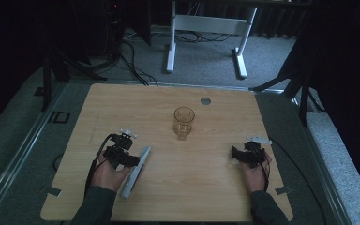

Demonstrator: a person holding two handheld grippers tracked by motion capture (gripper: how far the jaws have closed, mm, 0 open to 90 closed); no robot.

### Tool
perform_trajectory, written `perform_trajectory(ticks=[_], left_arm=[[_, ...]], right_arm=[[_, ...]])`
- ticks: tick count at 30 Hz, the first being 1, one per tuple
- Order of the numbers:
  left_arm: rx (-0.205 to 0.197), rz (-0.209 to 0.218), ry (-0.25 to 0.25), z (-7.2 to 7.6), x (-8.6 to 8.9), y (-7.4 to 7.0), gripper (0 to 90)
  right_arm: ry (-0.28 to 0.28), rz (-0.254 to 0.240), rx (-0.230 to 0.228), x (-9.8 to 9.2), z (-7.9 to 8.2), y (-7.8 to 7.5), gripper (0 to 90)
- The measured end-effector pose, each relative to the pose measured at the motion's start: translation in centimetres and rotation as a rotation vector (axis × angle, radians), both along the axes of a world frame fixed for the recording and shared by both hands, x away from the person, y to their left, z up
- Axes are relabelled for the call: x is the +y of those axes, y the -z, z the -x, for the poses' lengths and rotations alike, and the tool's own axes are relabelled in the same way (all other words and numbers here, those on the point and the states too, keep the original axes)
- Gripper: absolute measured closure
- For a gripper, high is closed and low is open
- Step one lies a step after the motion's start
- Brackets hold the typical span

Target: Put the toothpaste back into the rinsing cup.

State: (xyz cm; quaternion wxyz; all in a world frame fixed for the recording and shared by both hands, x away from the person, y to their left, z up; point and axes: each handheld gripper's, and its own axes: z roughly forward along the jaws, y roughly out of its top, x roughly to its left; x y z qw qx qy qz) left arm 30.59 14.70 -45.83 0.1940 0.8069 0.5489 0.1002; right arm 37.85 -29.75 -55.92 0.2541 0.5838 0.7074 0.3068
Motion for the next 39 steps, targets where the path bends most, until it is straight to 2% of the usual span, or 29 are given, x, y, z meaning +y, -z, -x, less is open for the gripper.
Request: perform_trajectory(ticks=[3,9,15,23,39], left_arm=[[0.006,-0.007,0.008,0.0,-0.1,0.0,50.3],[0.021,-0.048,0.021,0.2,-0.6,0.4,49.8],[0.051,-0.062,0.043,0.2,-1.2,0.9,49.6],[0.074,-0.084,0.048,0.1,-1.4,1.2,48.7],[0.131,-0.086,0.061,0.1,-1.5,2.2,48.1]], right_arm=[[0.001,-0.001,0.001,0.0,0.0,0.0,21.3],[0.001,-0.001,0.000,0.0,0.0,0.0,21.3],[0.001,0.000,0.001,0.0,0.0,0.0,21.3],[0.000,0.000,0.000,0.0,0.0,0.0,21.3],[0.000,0.000,0.000,0.0,0.0,0.0,21.3]])
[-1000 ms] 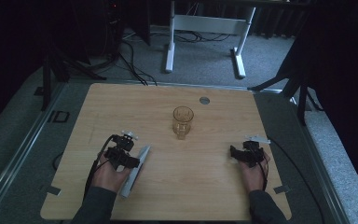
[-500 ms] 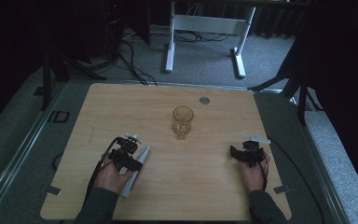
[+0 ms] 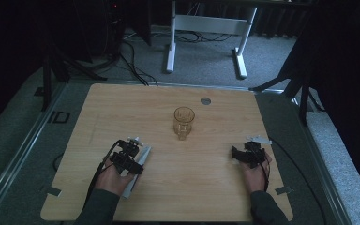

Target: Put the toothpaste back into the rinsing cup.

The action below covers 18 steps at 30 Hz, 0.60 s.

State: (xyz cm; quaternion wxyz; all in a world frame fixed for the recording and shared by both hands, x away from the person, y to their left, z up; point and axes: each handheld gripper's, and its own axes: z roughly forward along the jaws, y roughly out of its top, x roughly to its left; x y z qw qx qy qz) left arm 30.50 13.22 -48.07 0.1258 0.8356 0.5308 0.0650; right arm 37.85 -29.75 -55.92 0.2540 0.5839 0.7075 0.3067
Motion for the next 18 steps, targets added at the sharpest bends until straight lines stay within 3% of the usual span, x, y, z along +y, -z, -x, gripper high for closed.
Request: perform_trajectory(ticks=[18], left_arm=[[0.057,-0.024,0.012,-0.13,-0.23,0.71,47.5]], right_arm=[[0.000,0.000,0.000,0.00,0.00,0.00,21.3]])
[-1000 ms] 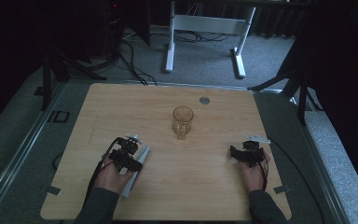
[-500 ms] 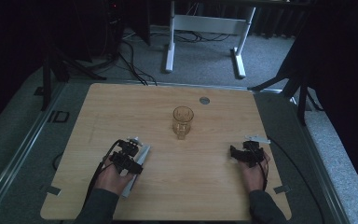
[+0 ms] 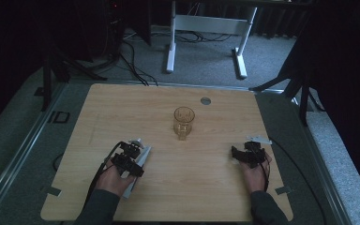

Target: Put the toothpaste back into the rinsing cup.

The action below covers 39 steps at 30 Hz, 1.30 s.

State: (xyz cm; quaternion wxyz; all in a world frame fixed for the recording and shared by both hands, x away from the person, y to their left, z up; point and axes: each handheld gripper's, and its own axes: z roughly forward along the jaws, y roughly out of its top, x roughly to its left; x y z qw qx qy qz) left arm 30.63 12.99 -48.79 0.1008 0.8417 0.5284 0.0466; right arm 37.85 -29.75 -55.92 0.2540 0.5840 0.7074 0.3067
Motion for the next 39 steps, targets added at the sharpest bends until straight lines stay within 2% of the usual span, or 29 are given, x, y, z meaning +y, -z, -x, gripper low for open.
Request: perform_trajectory(ticks=[10,28,39], left_arm=[[0.014,-0.034,-0.007,-0.2,0.0,0.5,47.3],[0.049,-0.021,-0.010,-0.8,0.1,1.6,50.4],[0.063,-0.027,-0.013,-1.2,-0.2,2.3,56.0]], right_arm=[[0.000,0.000,0.000,0.0,0.0,0.0,21.3],[0.000,0.000,0.000,0.0,0.0,0.0,21.3],[0.000,0.000,0.000,0.0,0.0,0.0,21.3]])
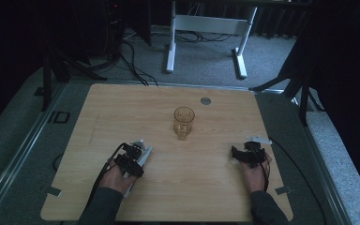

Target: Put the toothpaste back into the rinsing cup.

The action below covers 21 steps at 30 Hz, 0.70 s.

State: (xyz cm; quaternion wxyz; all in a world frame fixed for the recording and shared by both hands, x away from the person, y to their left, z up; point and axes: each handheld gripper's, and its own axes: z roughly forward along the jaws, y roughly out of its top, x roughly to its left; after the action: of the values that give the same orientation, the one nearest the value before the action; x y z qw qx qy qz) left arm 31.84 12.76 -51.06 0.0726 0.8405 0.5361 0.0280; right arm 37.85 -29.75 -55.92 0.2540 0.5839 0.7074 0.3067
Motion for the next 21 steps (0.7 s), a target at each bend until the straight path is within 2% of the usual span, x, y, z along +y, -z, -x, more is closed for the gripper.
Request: perform_trajectory(ticks=[8,13,16,21], left_arm=[[0.024,0.014,0.003,-0.4,-0.3,0.8,56.9],[0.011,0.005,-0.003,-0.5,-0.6,0.8,56.9],[-0.009,-0.016,-0.004,-0.5,-0.9,0.9,57.4],[-0.016,-0.017,0.002,-0.4,-1.0,0.8,60.8]], right_arm=[[0.000,0.000,0.000,0.0,0.0,0.0,21.3],[0.000,0.000,0.000,0.0,0.0,0.0,21.3],[0.000,0.000,0.000,0.0,0.0,0.0,21.3],[0.000,0.001,0.000,0.0,0.0,0.0,21.3]])
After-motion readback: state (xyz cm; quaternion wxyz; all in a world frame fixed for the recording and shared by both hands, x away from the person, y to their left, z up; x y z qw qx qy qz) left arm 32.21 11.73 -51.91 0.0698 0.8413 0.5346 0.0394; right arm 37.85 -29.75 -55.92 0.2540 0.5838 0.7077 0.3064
